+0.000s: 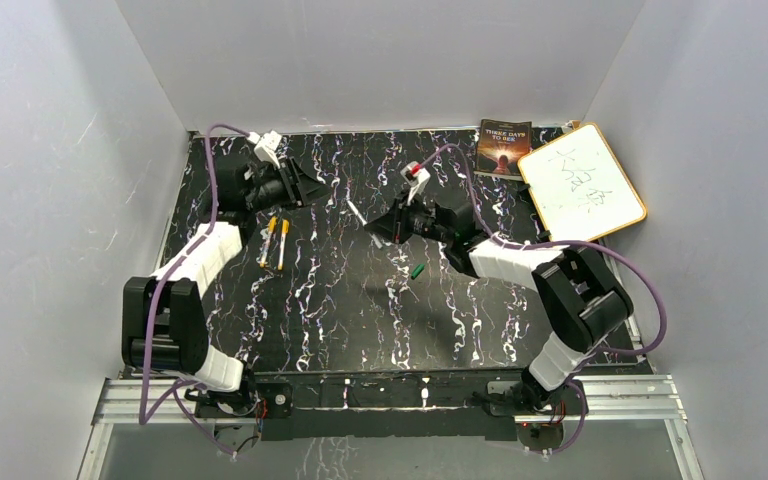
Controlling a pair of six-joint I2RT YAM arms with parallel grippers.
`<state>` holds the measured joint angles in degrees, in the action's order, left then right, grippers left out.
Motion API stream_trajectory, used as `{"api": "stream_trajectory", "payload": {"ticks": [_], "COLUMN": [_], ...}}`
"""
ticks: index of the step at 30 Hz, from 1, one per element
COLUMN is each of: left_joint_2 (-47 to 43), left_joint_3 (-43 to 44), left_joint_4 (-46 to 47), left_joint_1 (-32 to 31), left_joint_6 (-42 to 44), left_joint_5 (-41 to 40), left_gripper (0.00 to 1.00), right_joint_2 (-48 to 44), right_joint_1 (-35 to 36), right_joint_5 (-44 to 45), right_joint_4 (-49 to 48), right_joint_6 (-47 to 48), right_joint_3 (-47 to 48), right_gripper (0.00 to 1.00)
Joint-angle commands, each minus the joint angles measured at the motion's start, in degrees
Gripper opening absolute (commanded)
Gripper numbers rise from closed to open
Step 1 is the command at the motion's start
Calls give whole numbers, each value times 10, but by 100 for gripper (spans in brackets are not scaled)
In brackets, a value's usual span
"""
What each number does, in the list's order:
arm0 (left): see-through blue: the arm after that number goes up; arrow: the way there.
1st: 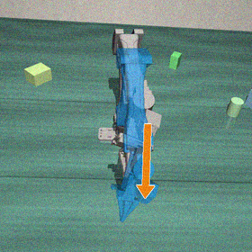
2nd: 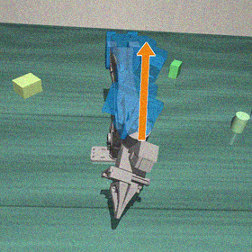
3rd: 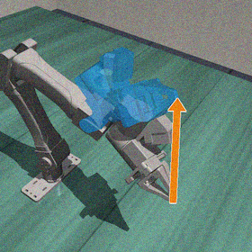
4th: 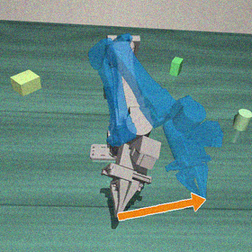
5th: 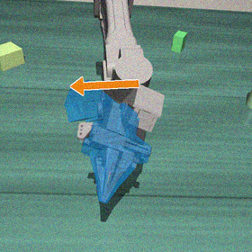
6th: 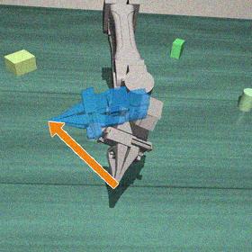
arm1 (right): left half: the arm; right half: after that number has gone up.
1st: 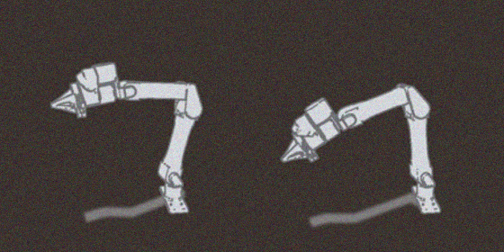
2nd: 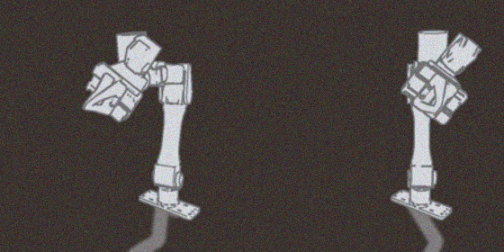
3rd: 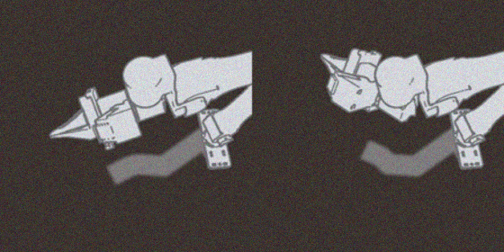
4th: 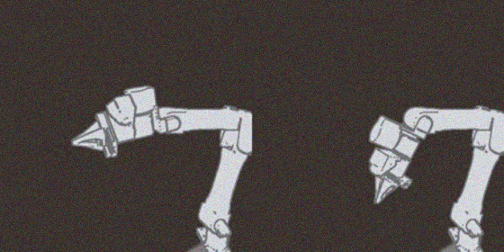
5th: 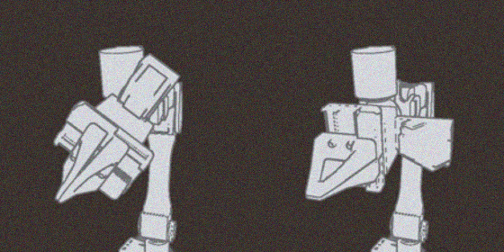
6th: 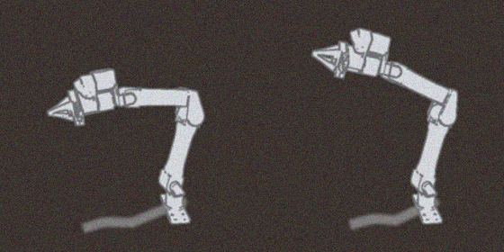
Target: Insert the pens into the pen caps
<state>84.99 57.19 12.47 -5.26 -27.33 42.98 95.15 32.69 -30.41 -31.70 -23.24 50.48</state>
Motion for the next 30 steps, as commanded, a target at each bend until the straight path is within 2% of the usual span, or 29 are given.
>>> {"api": "stream_trajectory", "payload": {"ticks": [1, 7, 11, 19, 30], "left_joint_2": [-11, 2, 23, 24, 34], "left_joint_3": [-70, -103, -111, -116, -78], "left_joint_4": [372, 568, 734, 828, 856], "left_joint_1": [8, 27, 21, -9, -58], "left_joint_6": [-222, -335, -410, -436, -450], "left_joint_5": [113, 95, 111, 110, 147], "left_gripper": [51, 54, 51, 45, 41], "right_joint_2": [-37, -68, -70, -42, -1], "right_joint_1": [-22, -35, -43, -43, -40], "right_joint_5": [-6, 6, -14, -47, -63], "right_joint_4": [-183, -251, -310, -442, -494], "right_joint_6": [-97, -112, -150, -237, -297], "right_joint_3": [-27, -49, -49, -28, 12], "right_gripper": [0, 0, 0, 0, 0]}}
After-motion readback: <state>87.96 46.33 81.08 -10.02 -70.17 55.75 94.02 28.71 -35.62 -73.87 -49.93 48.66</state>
